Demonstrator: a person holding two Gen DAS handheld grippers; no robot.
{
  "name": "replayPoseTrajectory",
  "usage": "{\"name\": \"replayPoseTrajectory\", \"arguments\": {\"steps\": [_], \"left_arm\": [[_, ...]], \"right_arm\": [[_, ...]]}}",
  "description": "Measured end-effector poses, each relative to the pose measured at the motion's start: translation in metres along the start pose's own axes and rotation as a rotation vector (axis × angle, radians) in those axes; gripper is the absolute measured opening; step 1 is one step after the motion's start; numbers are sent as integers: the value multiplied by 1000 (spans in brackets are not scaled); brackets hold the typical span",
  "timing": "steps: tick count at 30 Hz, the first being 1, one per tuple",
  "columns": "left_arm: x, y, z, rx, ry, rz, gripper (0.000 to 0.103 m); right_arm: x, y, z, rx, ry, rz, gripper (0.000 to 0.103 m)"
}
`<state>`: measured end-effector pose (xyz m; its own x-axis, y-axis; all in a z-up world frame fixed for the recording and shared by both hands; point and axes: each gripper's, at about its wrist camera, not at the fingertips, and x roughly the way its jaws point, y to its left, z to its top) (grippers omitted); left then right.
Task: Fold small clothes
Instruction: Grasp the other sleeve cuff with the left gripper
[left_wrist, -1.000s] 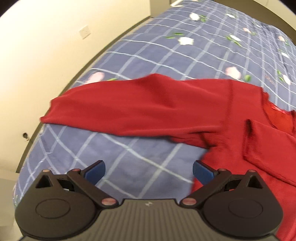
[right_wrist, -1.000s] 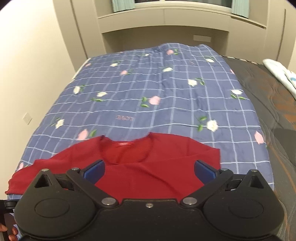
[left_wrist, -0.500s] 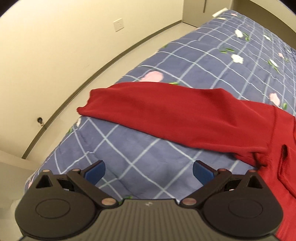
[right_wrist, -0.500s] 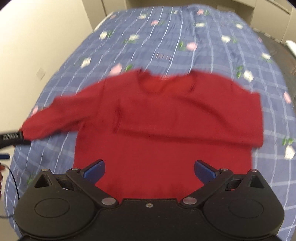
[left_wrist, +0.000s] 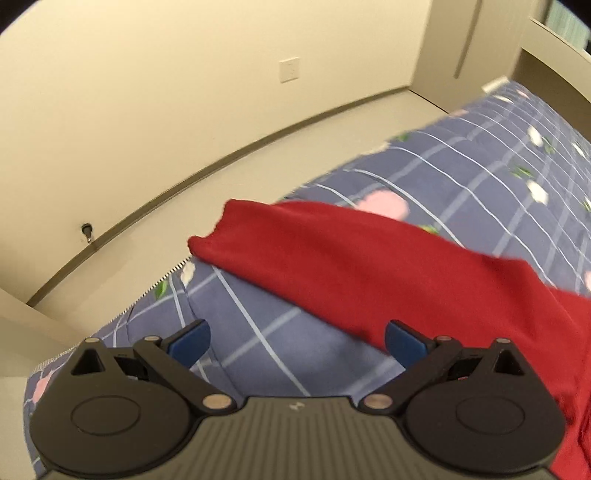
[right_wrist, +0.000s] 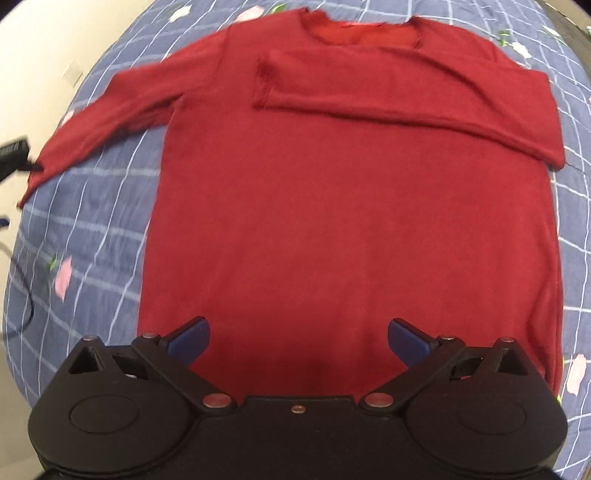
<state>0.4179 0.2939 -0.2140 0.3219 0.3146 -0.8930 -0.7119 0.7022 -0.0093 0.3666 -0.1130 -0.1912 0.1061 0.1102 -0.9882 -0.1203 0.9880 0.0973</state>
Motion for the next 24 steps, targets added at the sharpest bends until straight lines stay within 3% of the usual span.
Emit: {"name": "replayPoseTrajectory", "arguments": {"steps": [4, 7, 12, 14, 19, 20, 21, 24], "left_arm": [[18, 8, 9, -85, 13, -28, 99], [27, 12, 12, -164, 30, -30, 85], [30, 17, 11, -262, 18, -30, 40], [29, 22, 11, -307, 0, -58, 31], [37, 35, 12, -421, 16, -100, 31], [36, 36, 12, -434, 11, -96, 27], [35, 37, 13, -437, 0, -92, 10], [27, 35, 13, -423, -44, -100, 3]], "right_arm": [[3, 2, -4, 1, 16, -1, 102], [2, 0, -4, 10, 15, -3, 102], [-1, -6, -1, 28, 5, -8, 102], [-1, -9, -1, 42, 0, -10, 102], [-1, -15, -1, 70, 1, -10, 102], [-1, -16, -2, 72, 1, -10, 102], [-1, -16, -2, 75, 1, -9, 102], [-1, -18, -2, 84, -1, -10, 102]]}}
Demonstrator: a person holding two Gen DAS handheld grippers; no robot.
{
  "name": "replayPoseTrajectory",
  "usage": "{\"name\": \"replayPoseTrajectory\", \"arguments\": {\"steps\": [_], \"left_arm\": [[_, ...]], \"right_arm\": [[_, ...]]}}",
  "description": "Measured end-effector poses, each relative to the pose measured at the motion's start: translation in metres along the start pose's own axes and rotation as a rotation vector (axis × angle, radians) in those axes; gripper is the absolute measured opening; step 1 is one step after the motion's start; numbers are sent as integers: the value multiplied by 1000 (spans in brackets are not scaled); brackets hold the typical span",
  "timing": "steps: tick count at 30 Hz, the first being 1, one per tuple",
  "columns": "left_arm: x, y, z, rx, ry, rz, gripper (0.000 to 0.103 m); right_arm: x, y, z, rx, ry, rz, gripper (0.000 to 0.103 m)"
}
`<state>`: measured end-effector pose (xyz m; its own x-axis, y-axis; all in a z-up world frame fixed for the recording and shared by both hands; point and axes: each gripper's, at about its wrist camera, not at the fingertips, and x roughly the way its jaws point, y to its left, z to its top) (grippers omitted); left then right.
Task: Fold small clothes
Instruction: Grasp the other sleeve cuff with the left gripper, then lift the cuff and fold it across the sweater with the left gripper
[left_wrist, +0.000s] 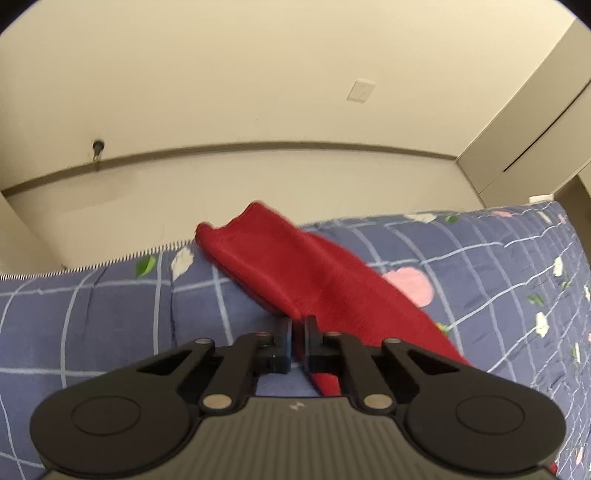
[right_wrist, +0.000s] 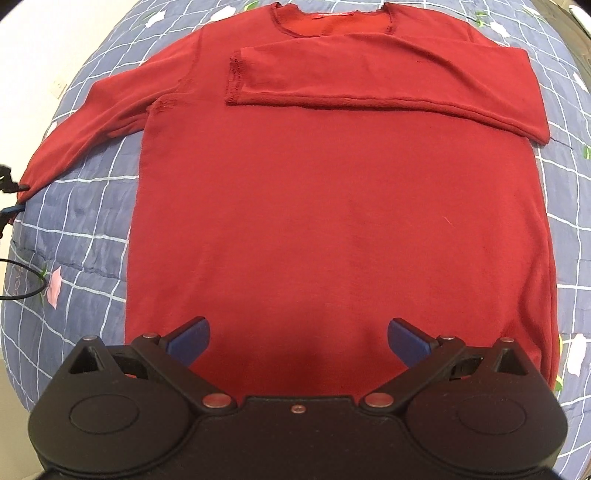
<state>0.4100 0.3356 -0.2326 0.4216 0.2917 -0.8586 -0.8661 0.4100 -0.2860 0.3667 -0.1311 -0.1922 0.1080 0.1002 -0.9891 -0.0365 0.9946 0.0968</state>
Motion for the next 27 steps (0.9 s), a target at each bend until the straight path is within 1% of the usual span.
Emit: {"name": "replayPoseTrajectory", "arguments": {"steps": [6, 9, 13, 16, 17, 19, 22, 25, 27], "left_arm": [[-24, -18, 3, 66, -87, -62, 2], [-40, -35, 5, 132, -142, -100, 2], [-72, -69, 3, 260, -226, -185, 2], [-106, -108, -9, 419, -302, -290, 2], [-115, -119, -13, 463, -316, -323, 2], [-136, -146, -27, 562, -341, -395, 2], [-163, -190, -60, 727, -368, -475, 2], [-181, -228, -101, 867, -368, -552, 2], [-189, -249, -136, 963, -359, -598, 2]], "right_arm": [[-2, -6, 0, 28, -9, 10, 102], [-4, -9, 0, 40, -17, 17, 102], [-8, -14, 0, 54, -30, 28, 102], [-13, -21, -2, 69, -42, 36, 102], [-15, -24, -2, 75, -47, 37, 102], [-19, -32, -3, 86, -65, 32, 102], [-25, -48, 0, 108, -95, 15, 102], [-31, -69, 2, 153, -123, 7, 102], [-35, -84, 2, 177, -142, -5, 102]]}}
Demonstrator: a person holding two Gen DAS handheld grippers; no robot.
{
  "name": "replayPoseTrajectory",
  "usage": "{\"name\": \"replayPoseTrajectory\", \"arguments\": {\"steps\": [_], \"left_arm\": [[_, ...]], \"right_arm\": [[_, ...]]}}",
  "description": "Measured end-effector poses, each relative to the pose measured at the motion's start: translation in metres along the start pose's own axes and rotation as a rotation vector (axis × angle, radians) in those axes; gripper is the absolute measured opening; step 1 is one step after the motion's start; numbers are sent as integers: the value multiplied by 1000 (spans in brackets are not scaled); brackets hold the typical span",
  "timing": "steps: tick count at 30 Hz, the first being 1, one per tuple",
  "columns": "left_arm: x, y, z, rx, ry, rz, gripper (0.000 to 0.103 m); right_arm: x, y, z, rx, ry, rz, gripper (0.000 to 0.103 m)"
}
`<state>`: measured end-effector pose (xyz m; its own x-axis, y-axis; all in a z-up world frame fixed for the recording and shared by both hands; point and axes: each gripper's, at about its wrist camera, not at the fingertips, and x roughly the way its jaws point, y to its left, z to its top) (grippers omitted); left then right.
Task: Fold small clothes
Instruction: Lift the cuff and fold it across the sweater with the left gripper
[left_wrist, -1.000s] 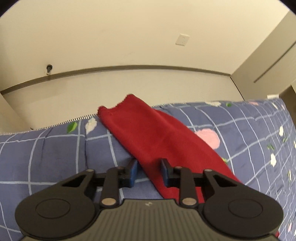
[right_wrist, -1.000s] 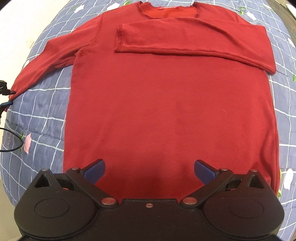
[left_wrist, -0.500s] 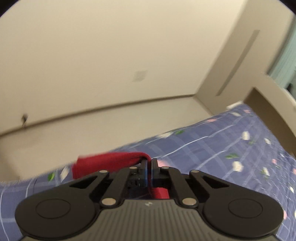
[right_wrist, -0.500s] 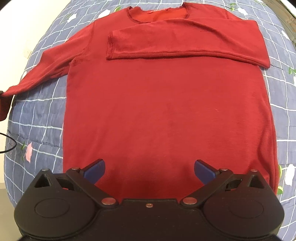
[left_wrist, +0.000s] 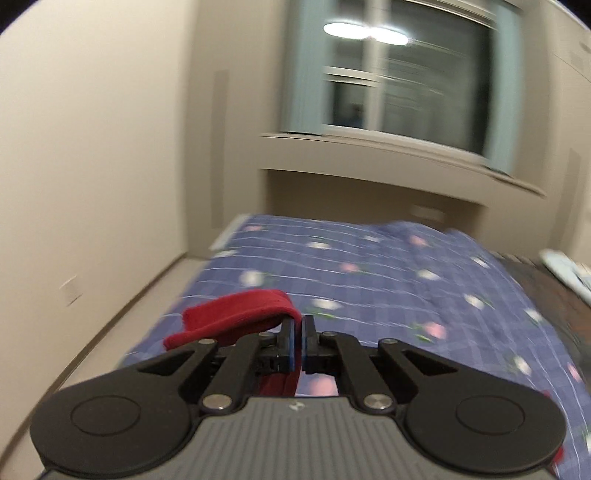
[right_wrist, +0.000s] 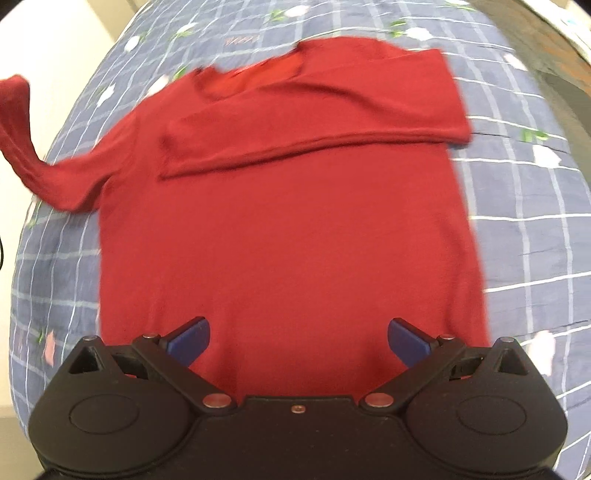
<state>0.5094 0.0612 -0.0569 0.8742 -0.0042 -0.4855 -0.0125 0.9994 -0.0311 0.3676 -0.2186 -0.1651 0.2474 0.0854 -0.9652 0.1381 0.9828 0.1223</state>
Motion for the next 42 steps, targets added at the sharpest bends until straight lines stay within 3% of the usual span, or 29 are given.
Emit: {"name": "replayPoseTrajectory", "arguments": {"steps": [4, 7, 13, 17, 19, 21, 23, 31, 36, 40, 42], "left_arm": [[4, -83, -22, 170, 34, -97, 2], [18, -143, -51, 278, 109, -152, 2], [31, -209, -106, 392, 264, -226, 2], [33, -214, -127, 387, 344, -251, 5], [33, -214, -130, 376, 365, -281, 14], [31, -216, -131, 381, 359, -297, 40], [31, -221, -133, 383, 344, -318, 51], [27, -232, -146, 436, 389, -463, 65], [15, -232, -154, 468, 438, -622, 77], [5, -237, -165, 554, 426, -610, 78], [1, -230, -165, 530, 435, -584, 80]], "right_arm": [[-3, -32, 4, 46, -31, -30, 102], [-5, -58, 4, 70, -41, -50, 102], [-7, -108, 3, 121, -54, -93, 102], [-10, -137, 0, 164, -61, -103, 102], [-10, -146, -1, 179, -64, -98, 102], [-9, -151, 1, 189, -62, -96, 102], [-8, -155, 2, 193, -59, -96, 102], [-5, -166, 17, 226, -60, -113, 102], [-4, -170, 34, 229, -82, -142, 102], [-5, -171, 55, 221, -115, -151, 102], [-5, -170, 67, 207, -132, -136, 102]]}}
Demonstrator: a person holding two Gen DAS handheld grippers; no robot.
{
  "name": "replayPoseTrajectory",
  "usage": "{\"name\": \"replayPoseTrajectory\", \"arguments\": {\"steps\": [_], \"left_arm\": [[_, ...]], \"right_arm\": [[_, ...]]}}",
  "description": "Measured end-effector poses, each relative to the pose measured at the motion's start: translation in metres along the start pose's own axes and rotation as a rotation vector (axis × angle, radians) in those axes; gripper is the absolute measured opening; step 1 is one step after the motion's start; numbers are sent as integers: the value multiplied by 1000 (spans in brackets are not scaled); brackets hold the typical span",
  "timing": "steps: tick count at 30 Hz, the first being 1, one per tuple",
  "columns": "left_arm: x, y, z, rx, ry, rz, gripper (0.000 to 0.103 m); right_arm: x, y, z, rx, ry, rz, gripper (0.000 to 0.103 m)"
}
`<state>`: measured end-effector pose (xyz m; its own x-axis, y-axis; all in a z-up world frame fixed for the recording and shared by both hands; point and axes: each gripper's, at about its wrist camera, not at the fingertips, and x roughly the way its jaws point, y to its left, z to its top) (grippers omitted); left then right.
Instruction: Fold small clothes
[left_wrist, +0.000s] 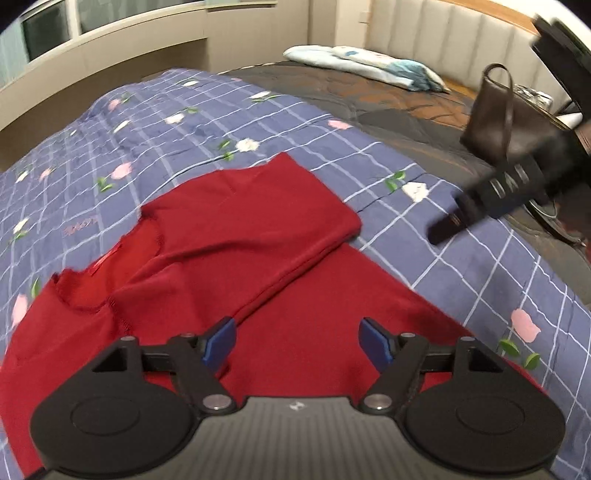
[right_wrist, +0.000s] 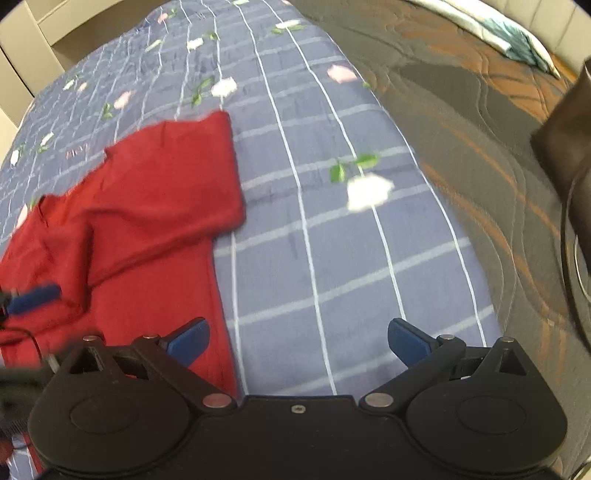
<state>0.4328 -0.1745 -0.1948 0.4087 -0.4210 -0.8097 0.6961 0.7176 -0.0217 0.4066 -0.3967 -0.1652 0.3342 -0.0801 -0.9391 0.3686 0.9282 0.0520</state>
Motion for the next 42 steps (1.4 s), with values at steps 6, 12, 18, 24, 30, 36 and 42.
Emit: {"name": "replayPoseTrajectory", "arguments": {"steps": [6, 12, 18, 24, 30, 36, 42], "left_arm": [[-29, 35, -29, -214, 25, 113, 99], [-52, 106, -74, -473, 109, 364, 100], [-71, 186, -103, -675, 119, 513, 100], [-74, 241, -104, -848, 40, 488, 99], [-51, 269, -115, -985, 53, 330, 60], [-50, 267, -121, -1029, 18, 280, 10], [-62, 250, -109, -984, -23, 330, 7]], "right_arm": [[11, 46, 37, -112, -29, 138, 102], [38, 137, 46, -266, -27, 250, 101], [51, 229, 26, -419, -39, 313, 83], [69, 285, 11, -498, -55, 282, 53], [80, 285, 4, -520, -45, 180, 10], [38, 238, 26, -460, -193, 215, 4], [0, 178, 49, -399, -354, 177, 4]]}}
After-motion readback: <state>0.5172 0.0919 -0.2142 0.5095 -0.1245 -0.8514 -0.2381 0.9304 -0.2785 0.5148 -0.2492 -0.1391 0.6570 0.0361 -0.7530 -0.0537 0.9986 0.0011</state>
